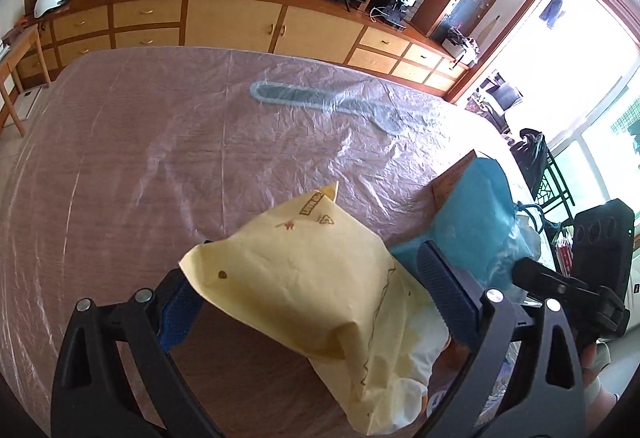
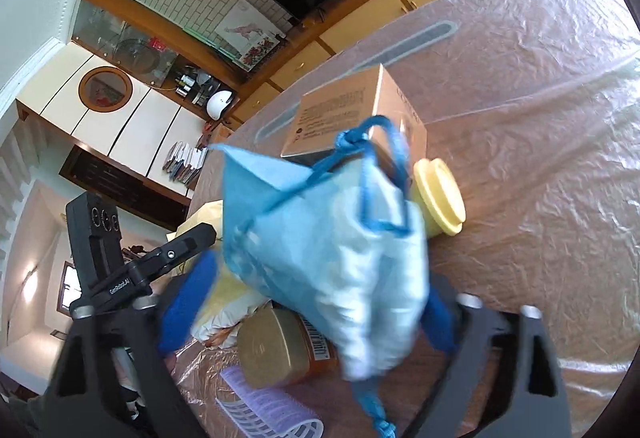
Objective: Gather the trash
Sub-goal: 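Grasp the yellow paper bag with the left tool while the right tool grasps the blue cloth bag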
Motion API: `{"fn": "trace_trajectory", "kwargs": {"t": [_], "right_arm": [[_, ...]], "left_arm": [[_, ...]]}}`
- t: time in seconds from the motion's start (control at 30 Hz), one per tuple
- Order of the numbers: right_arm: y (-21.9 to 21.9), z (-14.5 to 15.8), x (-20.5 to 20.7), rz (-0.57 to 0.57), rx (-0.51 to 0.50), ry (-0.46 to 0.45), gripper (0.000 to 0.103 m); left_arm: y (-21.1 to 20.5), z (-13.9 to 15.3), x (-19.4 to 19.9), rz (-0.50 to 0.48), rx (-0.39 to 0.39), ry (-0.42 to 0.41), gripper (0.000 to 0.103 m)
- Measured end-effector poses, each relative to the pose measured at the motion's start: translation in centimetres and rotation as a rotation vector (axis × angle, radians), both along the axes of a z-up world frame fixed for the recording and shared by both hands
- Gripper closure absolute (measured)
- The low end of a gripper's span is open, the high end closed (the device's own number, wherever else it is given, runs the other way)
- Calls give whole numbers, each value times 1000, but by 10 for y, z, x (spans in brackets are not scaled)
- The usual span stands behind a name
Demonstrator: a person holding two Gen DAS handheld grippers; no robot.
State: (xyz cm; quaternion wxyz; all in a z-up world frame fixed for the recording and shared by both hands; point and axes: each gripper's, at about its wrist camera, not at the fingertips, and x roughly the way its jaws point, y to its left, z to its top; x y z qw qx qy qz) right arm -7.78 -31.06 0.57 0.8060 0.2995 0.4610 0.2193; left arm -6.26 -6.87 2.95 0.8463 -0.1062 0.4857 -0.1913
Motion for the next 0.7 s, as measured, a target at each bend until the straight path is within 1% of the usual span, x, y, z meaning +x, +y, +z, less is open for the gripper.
{"fn": "trace_trajectory", "kwargs": {"t": [0.03, 0.07, 0.1, 0.13, 0.17, 0.23, 0.27, 0.33, 0.37, 0.43, 0.5, 0.53, 0.6, 0.63, 0.67, 0.7], "right_arm": [[0, -2, 1, 6, 13, 6, 45], [-1, -3, 0, 12, 30, 3, 55], [-3, -5, -1, 16, 49, -3, 60], [-4, -6, -2, 18, 76, -7, 62], [-6, -7, -3, 15, 102, -8, 64], [-11, -9, -5, 7, 149, -17, 67], [-14, -10, -6, -1, 169, -18, 67], [-18, -11, -7, -10, 197, -19, 67], [-19, -11, -7, -14, 195, -23, 65], [-19, -10, -7, -9, 197, -27, 65], [-22, -9, -9, -7, 201, -38, 64], [-22, -7, -8, -4, 211, -42, 63], [-24, -7, -6, -8, 238, -37, 39], [-24, -7, -4, -13, 258, -36, 20], [-23, -7, -3, -12, 276, -39, 15], [-23, -7, -1, -8, 286, -40, 15]], "left_arm": [[1, -1, 0, -4, -9, 2, 6], [2, -3, 0, -7, -18, 4, 9], [2, -5, 0, -11, -27, 12, 18], [4, -7, 1, -15, -41, 25, 23], [6, -6, 0, -13, -50, 19, 24], [9, -5, -1, -16, -77, 30, 34], [11, -5, -1, -16, -87, 33, 36], [14, -3, -2, -15, -108, 39, 44], [15, -3, -2, -14, -113, 41, 44], [17, -2, -3, -11, -122, 40, 48], [17, -2, -3, -12, -128, 44, 48], [18, -1, -4, -12, -125, 43, 48], [17, -2, -5, -17, -118, 42, 48], [16, -1, -5, -21, -113, 41, 48], [16, 0, -3, -23, -109, 42, 48], [17, -2, -2, -25, -107, 42, 48]]}}
